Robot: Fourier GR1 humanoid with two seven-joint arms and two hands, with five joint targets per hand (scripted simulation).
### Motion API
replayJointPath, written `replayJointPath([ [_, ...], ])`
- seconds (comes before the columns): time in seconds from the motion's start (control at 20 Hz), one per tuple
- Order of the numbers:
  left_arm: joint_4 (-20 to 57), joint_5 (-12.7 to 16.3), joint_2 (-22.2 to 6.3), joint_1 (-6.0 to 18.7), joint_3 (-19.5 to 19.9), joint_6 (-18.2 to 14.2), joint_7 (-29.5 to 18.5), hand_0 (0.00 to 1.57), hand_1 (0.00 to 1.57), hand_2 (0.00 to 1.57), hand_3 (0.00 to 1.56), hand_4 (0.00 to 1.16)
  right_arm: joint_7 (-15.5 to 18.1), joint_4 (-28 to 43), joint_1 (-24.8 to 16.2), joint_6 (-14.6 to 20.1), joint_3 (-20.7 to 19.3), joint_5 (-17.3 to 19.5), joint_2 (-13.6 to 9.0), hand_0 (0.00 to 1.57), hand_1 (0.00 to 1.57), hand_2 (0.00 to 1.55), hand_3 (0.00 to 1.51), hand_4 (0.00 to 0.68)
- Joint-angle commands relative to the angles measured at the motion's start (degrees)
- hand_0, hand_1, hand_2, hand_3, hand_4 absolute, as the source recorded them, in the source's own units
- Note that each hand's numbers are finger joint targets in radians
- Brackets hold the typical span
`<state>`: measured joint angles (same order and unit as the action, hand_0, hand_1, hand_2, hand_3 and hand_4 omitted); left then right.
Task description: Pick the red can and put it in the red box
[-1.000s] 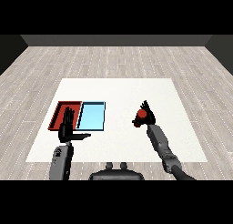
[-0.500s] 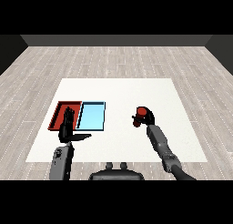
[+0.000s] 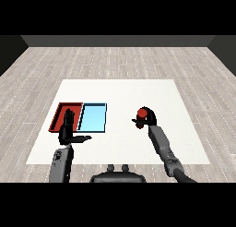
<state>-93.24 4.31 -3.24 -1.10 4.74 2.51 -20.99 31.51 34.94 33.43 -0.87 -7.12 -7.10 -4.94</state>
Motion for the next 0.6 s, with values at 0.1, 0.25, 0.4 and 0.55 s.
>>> replayJointPath([
  [0.1, -5.0, -1.8, 2.9, -3.1, -4.9, -0.9, 2.7, 0.0, 0.0, 0.0, 0.0, 0.0, -2.6, 7.2, 0.0, 2.2, 1.2, 0.1, 1.7, 1.46, 1.46, 1.45, 1.41, 0.659],
  [0.25, -0.9, -2.5, 0.6, 1.0, -2.7, -1.1, 3.0, 0.0, 0.0, 0.0, 0.0, 0.0, -2.0, 10.0, -1.6, 2.2, 1.5, 0.0, 2.1, 1.43, 1.43, 1.44, 1.4, 0.656],
  [0.4, 1.7, -4.6, 2.9, 1.1, -5.7, -1.8, 1.3, 0.0, 0.0, 0.0, 0.0, 0.0, -6.7, 19.1, -4.7, -0.1, 2.5, -0.8, -0.2, 1.45, 1.45, 1.44, 1.41, 0.649],
  [0.55, 1.6, -4.1, 1.1, -0.8, -6.1, 1.3, 0.3, 0.0, 0.0, 0.0, 0.0, 0.0, -10.2, 26.5, -6.9, 0.1, 2.9, -1.7, -0.8, 1.44, 1.44, 1.45, 1.41, 0.649],
])
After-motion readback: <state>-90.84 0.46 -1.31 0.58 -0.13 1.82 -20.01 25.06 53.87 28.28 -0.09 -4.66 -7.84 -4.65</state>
